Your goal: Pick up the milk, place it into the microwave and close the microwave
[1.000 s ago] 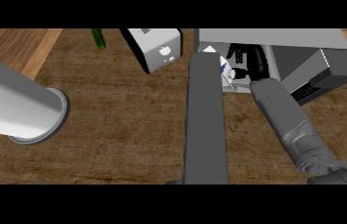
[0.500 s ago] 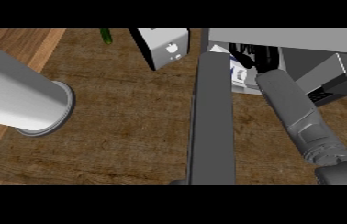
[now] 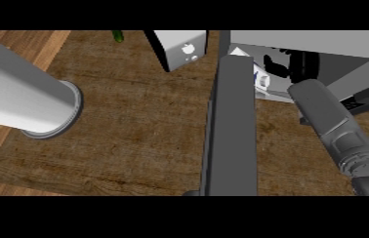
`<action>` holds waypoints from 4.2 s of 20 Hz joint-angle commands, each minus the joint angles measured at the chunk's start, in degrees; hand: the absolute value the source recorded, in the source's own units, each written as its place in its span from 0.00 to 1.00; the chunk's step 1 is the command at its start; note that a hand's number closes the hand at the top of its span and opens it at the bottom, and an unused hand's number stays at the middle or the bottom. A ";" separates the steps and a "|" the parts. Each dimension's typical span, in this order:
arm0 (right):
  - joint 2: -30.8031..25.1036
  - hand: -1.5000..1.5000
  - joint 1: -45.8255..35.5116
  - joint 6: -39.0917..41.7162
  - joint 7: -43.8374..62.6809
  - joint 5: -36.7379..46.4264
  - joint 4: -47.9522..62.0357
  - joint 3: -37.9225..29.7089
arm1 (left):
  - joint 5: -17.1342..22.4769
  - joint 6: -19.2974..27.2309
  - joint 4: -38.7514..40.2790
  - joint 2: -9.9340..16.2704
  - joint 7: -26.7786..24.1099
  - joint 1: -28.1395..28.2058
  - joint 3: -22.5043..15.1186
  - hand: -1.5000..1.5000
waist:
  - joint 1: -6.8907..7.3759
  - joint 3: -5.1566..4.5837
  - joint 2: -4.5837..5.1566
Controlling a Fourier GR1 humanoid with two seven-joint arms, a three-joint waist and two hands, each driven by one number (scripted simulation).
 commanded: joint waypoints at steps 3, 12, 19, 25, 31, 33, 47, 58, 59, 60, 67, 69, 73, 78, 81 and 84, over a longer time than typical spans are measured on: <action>-0.25 0.00 -0.67 -1.70 -0.37 1.85 0.05 1.59 | -2.55 0.70 0.53 0.59 -0.09 -1.80 -0.08 0.00 | 0.42 0.36 -0.03; 1.92 0.00 -2.52 6.37 -5.12 0.87 -2.14 0.64 | -4.63 -1.17 3.67 1.66 0.43 -4.02 -2.85 0.00 | -0.30 0.29 -0.22; 3.10 0.00 -1.78 14.97 -8.20 -2.59 -2.37 -2.67 | -5.59 -4.04 4.31 1.41 -0.82 -4.11 -5.77 0.00 | -1.03 0.23 -0.92; 5.13 0.00 1.04 22.63 -13.45 -7.44 -3.47 -7.26 | -5.04 -6.95 4.42 2.33 -0.33 -4.63 -8.37 0.00 | -2.61 0.22 -1.65; 5.28 0.00 2.19 31.30 -15.48 -10.91 -3.17 -10.57 | -8.76 -5.12 5.44 -0.66 -0.02 -8.03 -12.77 0.00 | -4.24 0.12 -2.23; 3.91 0.00 3.66 35.36 -16.16 -11.71 -2.93 -11.30 | -9.32 -5.66 3.40 -1.42 1.01 -5.76 -14.57 0.00 | -4.58 0.09 -2.68; 7.87 0.00 18.15 51.38 -24.61 -15.77 -7.47 -13.09 | -15.35 0.28 6.08 -3.26 6.20 -9.56 -27.73 1.00 | -7.45 -0.08 -3.96; 8.94 0.00 36.42 52.47 -24.05 -15.82 -22.99 -8.57 | -21.19 5.92 11.32 -3.27 9.42 -19.13 -37.96 1.00 | -8.81 -0.17 -4.40; 8.18 0.00 38.56 54.01 -23.28 -16.01 -24.67 -8.22 | -25.42 10.66 14.40 -3.27 6.70 -20.62 -40.72 1.00 | -9.87 -0.23 -4.64; 9.46 0.00 40.79 54.13 -22.82 -16.41 -27.72 -7.58 | -26.12 11.91 14.72 -3.27 5.21 -20.04 -42.79 1.00 | -9.33 -0.22 -4.57; 6.03 0.00 52.03 58.13 -19.78 -18.28 -41.61 -6.06 | -27.32 15.87 30.86 -3.27 5.31 -35.02 -47.26 1.00 | -10.13 -0.23 -4.35; 4.71 0.00 57.83 59.73 -21.12 -18.90 -46.78 -5.72 | -30.61 17.12 32.56 -3.27 3.91 -33.31 -51.24 1.00 | -10.85 -0.28 -4.51; 3.80 0.00 62.39 60.64 -22.07 -19.00 -52.74 -4.96 | -31.32 20.90 46.76 -3.27 -2.43 -37.88 -54.75 1.00 | -10.56 -0.25 -4.13; 0.87 0.00 67.44 63.17 -20.12 -19.20 -63.86 -3.06 | -29.22 29.33 60.26 -3.27 -9.09 -44.07 -59.66 1.00 | -11.07 -0.31 -3.99; -1.44 0.00 67.61 67.31 -18.86 -23.13 -66.16 -4.72 | -25.74 36.24 68.27 -3.27 -14.40 -50.42 -62.27 1.00 | -11.63 -0.30 -3.76; -0.86 0.00 67.12 68.38 -13.98 -25.90 -72.35 -3.60 | -19.22 41.42 71.30 -3.26 -19.48 -50.97 -66.06 1.00 | -11.97 -0.37 -3.66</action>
